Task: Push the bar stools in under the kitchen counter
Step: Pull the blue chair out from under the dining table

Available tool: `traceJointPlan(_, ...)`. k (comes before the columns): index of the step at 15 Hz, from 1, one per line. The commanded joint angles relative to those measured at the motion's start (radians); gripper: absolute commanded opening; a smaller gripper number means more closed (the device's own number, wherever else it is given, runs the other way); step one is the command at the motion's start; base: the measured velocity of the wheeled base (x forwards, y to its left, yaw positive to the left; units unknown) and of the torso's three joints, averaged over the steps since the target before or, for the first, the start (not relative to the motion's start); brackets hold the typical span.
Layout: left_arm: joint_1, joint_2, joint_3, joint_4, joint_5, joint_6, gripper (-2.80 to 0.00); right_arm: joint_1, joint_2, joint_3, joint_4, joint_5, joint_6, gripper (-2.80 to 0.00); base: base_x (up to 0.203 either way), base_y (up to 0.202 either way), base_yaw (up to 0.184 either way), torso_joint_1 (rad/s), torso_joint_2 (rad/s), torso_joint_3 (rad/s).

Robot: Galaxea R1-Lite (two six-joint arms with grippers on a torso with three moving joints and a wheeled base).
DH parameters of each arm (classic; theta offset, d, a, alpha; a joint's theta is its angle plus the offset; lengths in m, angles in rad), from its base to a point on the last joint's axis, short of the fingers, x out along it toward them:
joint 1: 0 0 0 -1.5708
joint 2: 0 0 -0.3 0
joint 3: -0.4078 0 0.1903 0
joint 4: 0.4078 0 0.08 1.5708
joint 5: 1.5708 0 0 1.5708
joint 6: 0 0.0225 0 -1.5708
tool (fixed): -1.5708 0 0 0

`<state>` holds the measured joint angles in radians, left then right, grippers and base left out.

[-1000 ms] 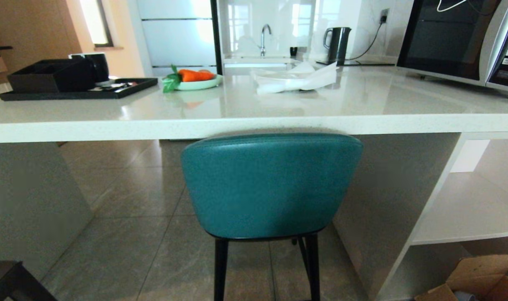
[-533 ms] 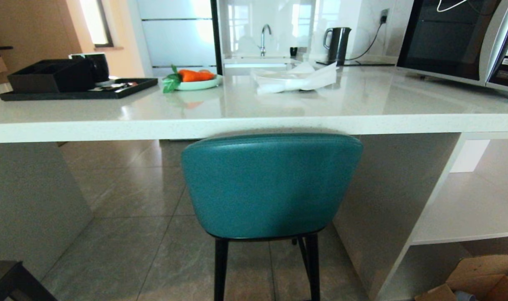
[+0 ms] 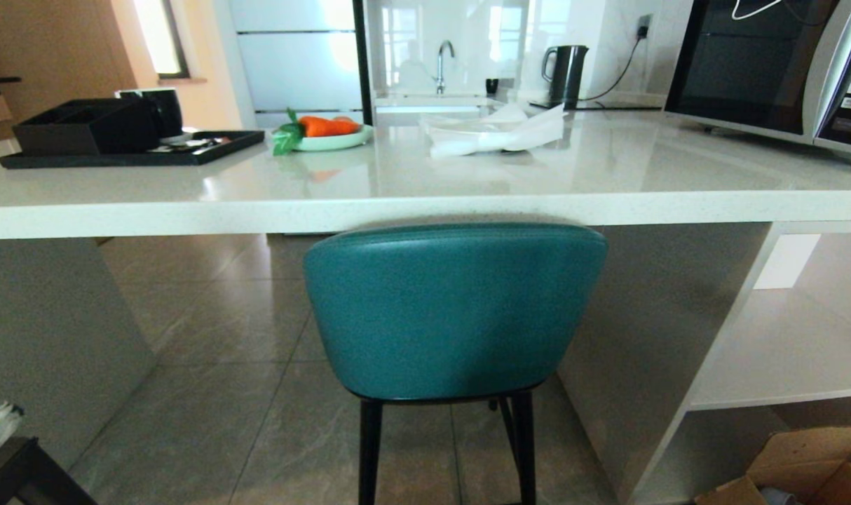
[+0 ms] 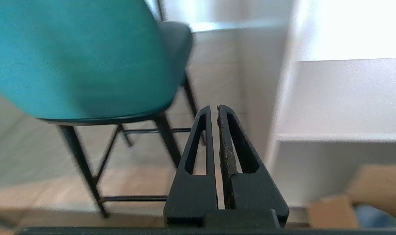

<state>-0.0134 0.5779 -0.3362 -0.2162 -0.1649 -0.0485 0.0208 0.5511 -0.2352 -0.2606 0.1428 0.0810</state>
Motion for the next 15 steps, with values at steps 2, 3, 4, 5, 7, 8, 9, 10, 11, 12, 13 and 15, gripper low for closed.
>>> traceJointPlan(2, -0.004, 0.399, 0.029, -0.275, -0.004, -0.012, -2.8, 0.035, 0.297, -0.001, -0.175, 0.106, 0.014, -2.8, 0.0, 0.0, 0.0, 0.0, 0.0, 0.0)
traceJointPlan(3, -0.013, 0.476, 0.056, -0.386, -0.004, -0.014, -2.8, 0.058, 0.341, 0.006, -0.21, 0.124, 0.02, -2.8, 0.0, 0.0, 0.0, 0.0, 0.0, 0.0)
traceJointPlan(4, -0.025, 0.552, 0.089, -0.492, -0.004, -0.015, -2.8, 0.086, 0.386, 0.015, -0.253, 0.133, 0.036, -2.8, 0.0, 0.0, 0.0, 0.0, 0.0, 0.0)
traceJointPlan(5, -0.035, 0.625, 0.122, -0.582, -0.003, -0.017, -2.8, 0.113, 0.438, 0.023, -0.302, 0.138, 0.057, -2.8, 0.0, 0.0, 0.0, 0.0, 0.0, 0.0)
traceJointPlan(7, -0.049, 0.763, 0.169, -0.749, -0.003, -0.02, -2.8, 0.149, 0.563, 0.035, -0.415, 0.141, 0.074, -2.8, 0.0, 0.0, 0.0, 0.0, 0.0, 0.0)
traceJointPlan(8, -0.054, 0.838, 0.189, -0.843, -0.003, -0.021, -2.8, 0.159, 0.637, 0.04, -0.487, 0.141, 0.077, -2.8, 0.0, 0.0, 0.0, 0.0, 0.0, 0.0)
traceJointPlan(9, -0.057, 0.913, 0.207, -0.942, -0.003, -0.022, -2.8, 0.165, 0.709, 0.045, -0.566, 0.142, 0.078, -2.8, 0.0, 0.0, 0.0, 0.0, 0.0, 0.0)
traceJointPlan(10, -0.062, 0.994, 0.226, -1.055, -0.003, -0.023, -2.8, 0.17, 0.784, 0.053, -0.659, 0.142, 0.078, -2.8, 0.0, 0.0, 0.0, 0.0, 0.0, 0.0)
traceJointPlan(11, -0.067, 1.073, 0.24, -1.164, -0.005, -0.023, -2.8, 0.172, 0.855, 0.062, -0.749, 0.142, 0.078, -2.8, 0.0, 0.0, 0.0, 0.0, 0.0, 0.0)
traceJointPlan(12, -0.07, 1.14, 0.243, -1.226, -0.006, -0.022, -2.8, 0.168, 0.92, 0.069, -0.831, 0.142, 0.078, -2.8, 0.0, 0.0, 0.0, 0.0, 0.0, 0.0)
traceJointPlan(13, -0.073, 1.192, 0.219, -1.274, -0.009, -0.023, -2.8, 0.157, 0.991, 0.074, -0.921, 0.142, 0.079, -2.8, 0.0, 0.0, 0.0, 0.0, 0.0, 0.0)
traceJointPlan(15, -0.08, 1.234, 0.13, -1.308, -0.012, -0.031, -2.8, 0.134, 1.131, 0.079, -1.093, 0.142, 0.081, -2.8, 0.0, 0.0, 0.0, 0.0, 0.0, 0.0)
